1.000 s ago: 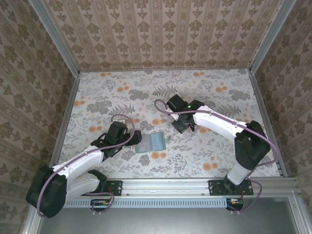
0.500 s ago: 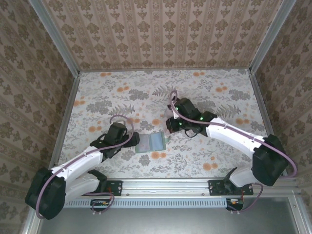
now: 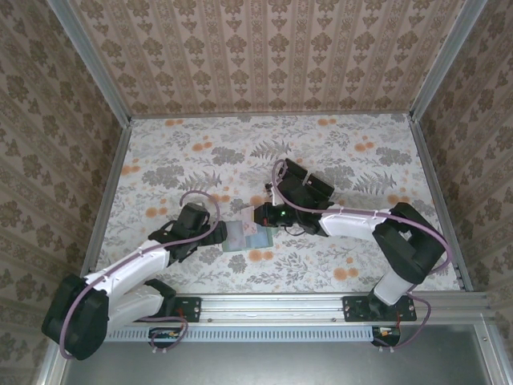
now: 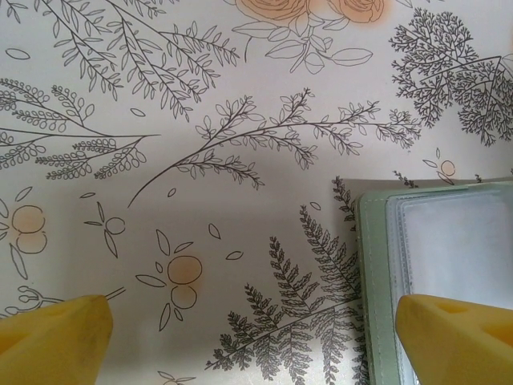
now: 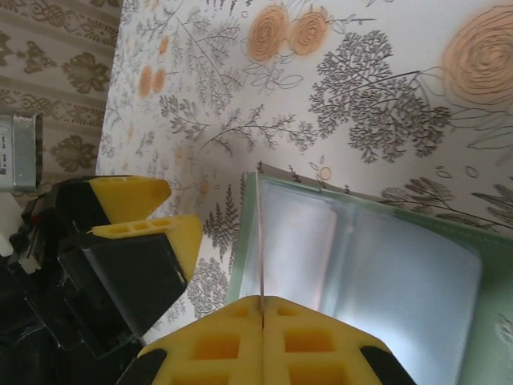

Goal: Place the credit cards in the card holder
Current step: Insert the credit card into the card slot.

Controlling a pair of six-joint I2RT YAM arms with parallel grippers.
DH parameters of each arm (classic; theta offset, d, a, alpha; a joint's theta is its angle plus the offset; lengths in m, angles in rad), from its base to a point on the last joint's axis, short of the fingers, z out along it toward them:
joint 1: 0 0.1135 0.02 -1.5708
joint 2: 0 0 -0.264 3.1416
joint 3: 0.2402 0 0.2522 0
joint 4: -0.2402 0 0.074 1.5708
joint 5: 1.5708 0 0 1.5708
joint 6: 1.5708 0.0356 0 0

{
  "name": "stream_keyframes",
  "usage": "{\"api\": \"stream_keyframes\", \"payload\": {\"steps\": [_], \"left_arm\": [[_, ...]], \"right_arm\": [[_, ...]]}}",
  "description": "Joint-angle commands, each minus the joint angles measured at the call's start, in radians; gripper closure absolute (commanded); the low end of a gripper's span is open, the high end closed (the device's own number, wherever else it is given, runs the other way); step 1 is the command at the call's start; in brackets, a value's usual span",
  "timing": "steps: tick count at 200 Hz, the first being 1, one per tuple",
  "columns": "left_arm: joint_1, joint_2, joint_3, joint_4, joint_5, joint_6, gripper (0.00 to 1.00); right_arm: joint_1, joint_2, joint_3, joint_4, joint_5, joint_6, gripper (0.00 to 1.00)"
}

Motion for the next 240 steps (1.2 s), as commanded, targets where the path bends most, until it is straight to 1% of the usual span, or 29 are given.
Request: {"api": "stream_keyframes", "payload": {"steps": [1,65,100,128,160,212,240], "left_arm": [[0.009,0.013,0.031,-0.019,0.005,0.002,0.00],[0.001,0.032,0.061,-0.023,0.030,0.038,0.00],[-0.041,0.054,0.085,-0.012,0.025,0.060,0.00],[-0.102,0.101,0.108,-0.012,-0.018,0.068,0.00],[-0.158,0.163,0.128,-0.017,-0.096,0.065,0.00],[-0.180,0.230,0.122,-0.028,-0.174,0.033,0.00],[-0.181,0.240,0.112,-0.048,-0.195,0.016,0.00]], "right_arm": [[0.001,0.039,-0.020,0.072,-0.041,0.026,1.00],[-0.069,0.081,-0.095,0.108,-0.067,0.015,1.00],[-0.076,0.113,-0.112,0.143,-0.084,0.025,1.00],[-0.077,0.124,-0.120,0.164,-0.087,0.034,1.00],[-0.078,0.128,-0.131,0.178,-0.085,0.040,1.00],[-0.078,0.127,-0.150,0.200,-0.079,0.052,1.00],[-0.078,0.129,-0.155,0.213,-0.080,0.059,1.00]]}}
